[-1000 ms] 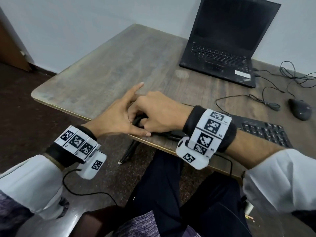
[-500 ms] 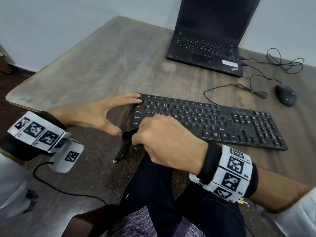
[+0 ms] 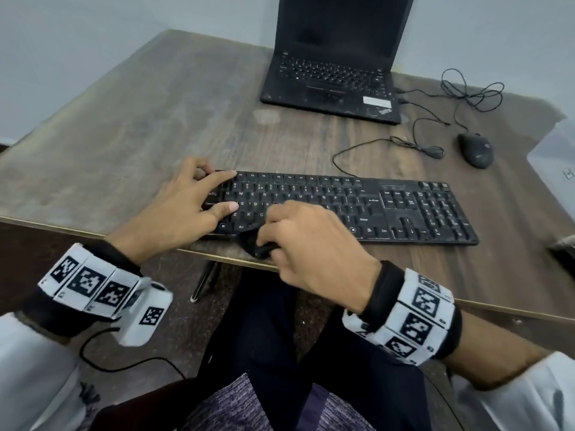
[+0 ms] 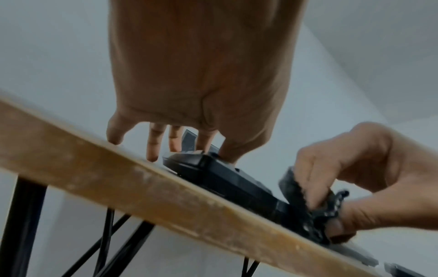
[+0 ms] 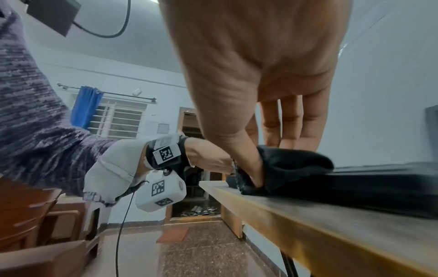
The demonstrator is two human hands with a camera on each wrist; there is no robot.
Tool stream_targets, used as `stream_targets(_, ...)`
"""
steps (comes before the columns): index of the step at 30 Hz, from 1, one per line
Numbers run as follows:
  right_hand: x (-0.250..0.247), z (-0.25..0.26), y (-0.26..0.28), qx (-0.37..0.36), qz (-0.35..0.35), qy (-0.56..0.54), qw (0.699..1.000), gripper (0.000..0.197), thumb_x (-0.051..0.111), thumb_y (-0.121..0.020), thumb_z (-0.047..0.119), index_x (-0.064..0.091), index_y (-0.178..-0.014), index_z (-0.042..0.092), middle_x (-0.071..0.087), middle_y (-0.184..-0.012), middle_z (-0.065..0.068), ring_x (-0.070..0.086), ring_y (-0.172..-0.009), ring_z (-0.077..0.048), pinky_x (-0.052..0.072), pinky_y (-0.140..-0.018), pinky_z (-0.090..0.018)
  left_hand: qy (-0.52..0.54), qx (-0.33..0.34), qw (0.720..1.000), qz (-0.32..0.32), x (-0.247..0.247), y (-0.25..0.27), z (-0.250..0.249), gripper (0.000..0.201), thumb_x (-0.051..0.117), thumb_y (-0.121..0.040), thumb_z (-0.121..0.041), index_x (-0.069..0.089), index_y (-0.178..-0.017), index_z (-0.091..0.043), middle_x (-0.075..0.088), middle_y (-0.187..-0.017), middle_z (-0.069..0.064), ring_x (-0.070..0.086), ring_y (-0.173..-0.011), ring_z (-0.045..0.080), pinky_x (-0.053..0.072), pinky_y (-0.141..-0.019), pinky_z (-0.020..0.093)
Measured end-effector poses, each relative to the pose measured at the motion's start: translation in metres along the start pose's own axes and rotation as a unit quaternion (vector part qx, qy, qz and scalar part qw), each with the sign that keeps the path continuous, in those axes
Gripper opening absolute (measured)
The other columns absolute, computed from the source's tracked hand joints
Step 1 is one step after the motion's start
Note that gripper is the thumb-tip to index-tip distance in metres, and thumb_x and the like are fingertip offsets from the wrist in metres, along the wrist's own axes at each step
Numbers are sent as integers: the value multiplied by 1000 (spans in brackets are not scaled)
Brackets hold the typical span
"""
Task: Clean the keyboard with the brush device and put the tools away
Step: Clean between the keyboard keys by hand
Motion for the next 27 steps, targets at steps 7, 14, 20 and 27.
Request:
stream_targets(7,-27,-82,70,112,-24,7,993,25,72,-71,14,78,-90,29,73,-94,14,71,-96,-18,61,-72,-44,-21,-40,999,-6,7,3,-12,58,52,-102,-33,33,-156,-40,21,-156,-5,24,-146,26,14,-123,58)
stream_targets(14,-60,-146,129,219,-81,-16,972,28,85,-73,9,81,-87,33,77,-94,19,75,-91,-14,63,-81,-42,-6,-39,999,18,11,2,-9,57,43,-100,-45,31,-155,-44,20,-163,-9,20,-152,20,1,-126,50)
stream_targets(20,-76,-209,177,318,-104,-78,939,32,89,-78,10,79,-83,39,78,-89,19,72,-86,2,60,-85,-28,8,-32,999,19,12,3,-8,64,37,-90,-51,32,-154,-46,20,-165,-11,19,-153,17,-1,-124,50)
stream_targets(27,-92,-251,185,401,4,-23,916,19,89,-74,14,81,-80,31,76,-75,8,73,-80,-14,54,-74,-31,12,-24,1000,10,14,1,-2,64,37,-87,-51,34,-151,-47,23,-164,-10,21,-152,17,2,-123,50)
Point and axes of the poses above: each hand's wrist, its own y-axis away from the middle knuckle, its own x-axis out of the palm, z = x × y, the point moved 9 cm from there along -y, towards the middle knuckle
